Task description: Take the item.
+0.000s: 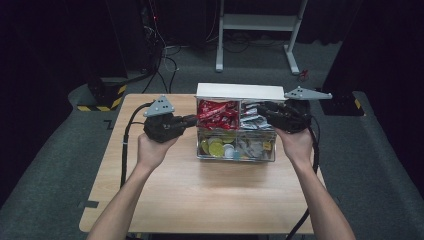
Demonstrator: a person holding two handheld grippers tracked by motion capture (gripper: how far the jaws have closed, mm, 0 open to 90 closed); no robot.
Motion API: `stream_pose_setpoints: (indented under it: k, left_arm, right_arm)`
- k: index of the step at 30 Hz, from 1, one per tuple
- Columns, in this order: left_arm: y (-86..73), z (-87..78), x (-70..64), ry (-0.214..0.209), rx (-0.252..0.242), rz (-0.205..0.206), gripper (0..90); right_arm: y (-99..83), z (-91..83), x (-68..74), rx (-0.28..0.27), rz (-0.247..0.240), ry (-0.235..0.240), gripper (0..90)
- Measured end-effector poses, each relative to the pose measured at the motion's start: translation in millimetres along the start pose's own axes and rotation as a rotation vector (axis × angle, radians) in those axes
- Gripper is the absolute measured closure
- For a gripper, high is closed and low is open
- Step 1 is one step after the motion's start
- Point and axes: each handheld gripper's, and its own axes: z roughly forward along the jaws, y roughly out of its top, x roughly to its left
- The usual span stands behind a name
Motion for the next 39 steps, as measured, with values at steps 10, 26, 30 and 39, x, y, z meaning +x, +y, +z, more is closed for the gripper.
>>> stream_pose_setpoints:
  k: [10,26,30,39]
  left_arm:
    - [-4.7,-15.8,1.5,0.006,-0.022,-0.004,85.2]
    - [-14.5,-38.2,4.3,0.02,-0.06,-0.025,85.2]
    - [-20.0,-46.5,8.0,0.015,-0.074,-0.048,85.2]
    - [-30.9,-64.1,11.8,0.043,-0.089,-0.066,85.2]
  right_arm:
    - [0.8,2.8,1.6,0.006,0.001,0.002,61.6]
    - [1.8,5.6,3.2,0.01,0.001,0.008,61.2]
    - [1.9,6.2,4.0,0.011,0.001,0.006,61.1]
    - [3.3,8.0,5.7,0.02,-0.004,0.003,61.1]
